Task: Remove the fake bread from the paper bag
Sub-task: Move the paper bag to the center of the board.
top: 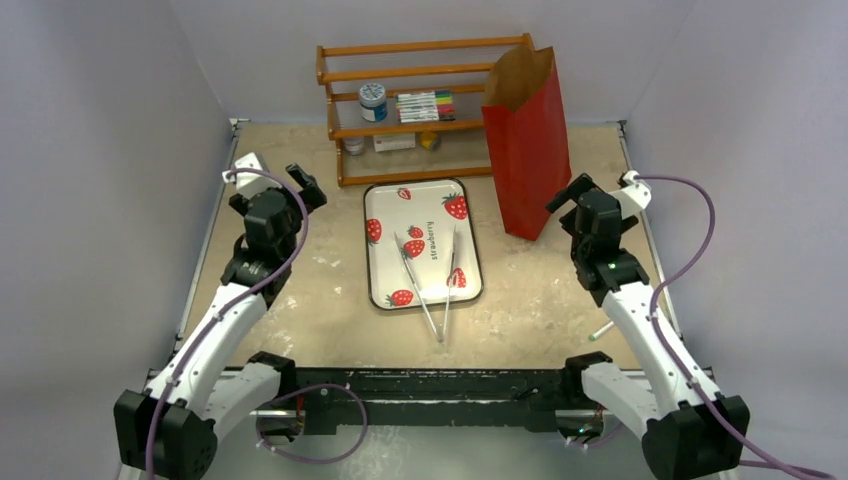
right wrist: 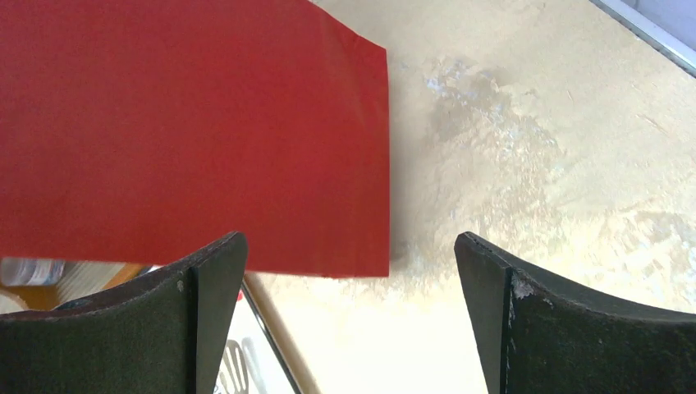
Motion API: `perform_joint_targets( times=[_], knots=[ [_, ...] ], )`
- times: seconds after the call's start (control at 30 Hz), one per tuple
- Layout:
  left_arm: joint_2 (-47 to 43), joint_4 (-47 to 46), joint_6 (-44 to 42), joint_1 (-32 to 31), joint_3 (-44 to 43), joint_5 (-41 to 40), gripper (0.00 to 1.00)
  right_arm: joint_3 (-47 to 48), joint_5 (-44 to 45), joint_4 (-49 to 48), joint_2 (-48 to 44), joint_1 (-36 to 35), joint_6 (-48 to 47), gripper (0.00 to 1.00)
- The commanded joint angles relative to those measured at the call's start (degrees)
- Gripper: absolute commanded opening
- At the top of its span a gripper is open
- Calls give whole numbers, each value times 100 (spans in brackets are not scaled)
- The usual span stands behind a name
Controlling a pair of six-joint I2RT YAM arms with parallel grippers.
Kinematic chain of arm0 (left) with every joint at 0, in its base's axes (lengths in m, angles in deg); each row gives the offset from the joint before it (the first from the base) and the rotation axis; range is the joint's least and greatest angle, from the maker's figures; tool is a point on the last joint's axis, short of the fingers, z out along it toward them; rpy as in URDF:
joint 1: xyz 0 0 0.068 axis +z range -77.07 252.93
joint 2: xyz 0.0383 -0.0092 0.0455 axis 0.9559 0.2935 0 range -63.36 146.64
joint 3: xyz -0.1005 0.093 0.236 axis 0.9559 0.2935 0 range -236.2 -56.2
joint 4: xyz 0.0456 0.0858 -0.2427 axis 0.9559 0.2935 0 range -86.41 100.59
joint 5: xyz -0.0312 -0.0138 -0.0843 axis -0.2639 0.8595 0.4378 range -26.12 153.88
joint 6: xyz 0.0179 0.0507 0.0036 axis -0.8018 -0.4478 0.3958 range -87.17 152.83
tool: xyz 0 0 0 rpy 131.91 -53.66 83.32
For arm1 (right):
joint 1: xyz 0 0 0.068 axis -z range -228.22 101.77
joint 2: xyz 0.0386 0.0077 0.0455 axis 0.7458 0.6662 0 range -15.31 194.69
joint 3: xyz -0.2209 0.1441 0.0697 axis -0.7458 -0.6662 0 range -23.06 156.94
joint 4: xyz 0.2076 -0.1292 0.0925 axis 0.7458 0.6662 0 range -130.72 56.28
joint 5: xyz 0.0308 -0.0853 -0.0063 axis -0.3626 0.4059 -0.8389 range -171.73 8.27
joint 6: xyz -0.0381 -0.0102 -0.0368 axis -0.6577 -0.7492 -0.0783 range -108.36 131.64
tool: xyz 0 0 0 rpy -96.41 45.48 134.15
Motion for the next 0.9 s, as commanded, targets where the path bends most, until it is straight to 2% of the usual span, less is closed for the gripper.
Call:
perform_joint_targets(
  times=[0.0,0.1,0.27,0.53,0.63,0.87],
  knots=[
    [-368,994,14,-340,-570,-406,100,739,871,1005,-387,-449,237,98],
    [-586,1254,190,-361,-682,-45,100,1146,1249,1192,-661,-832,227,96],
    [-795,1764,504,-371,-901,519,100,2258,904,1008,-509,-1078,-102,100],
    [-1003,2298,917,-369,-1062,1242,100,4596,1053,1262,1126,-1142,-457,99],
    [-957,2320,977,-370,-1091,1421,100,5462,1199,1767,1861,-1173,-393,98],
    [-780,2431,848,-379,-1265,1636,100,6865,1559,2440,3157,-1378,-318,97]
  ],
)
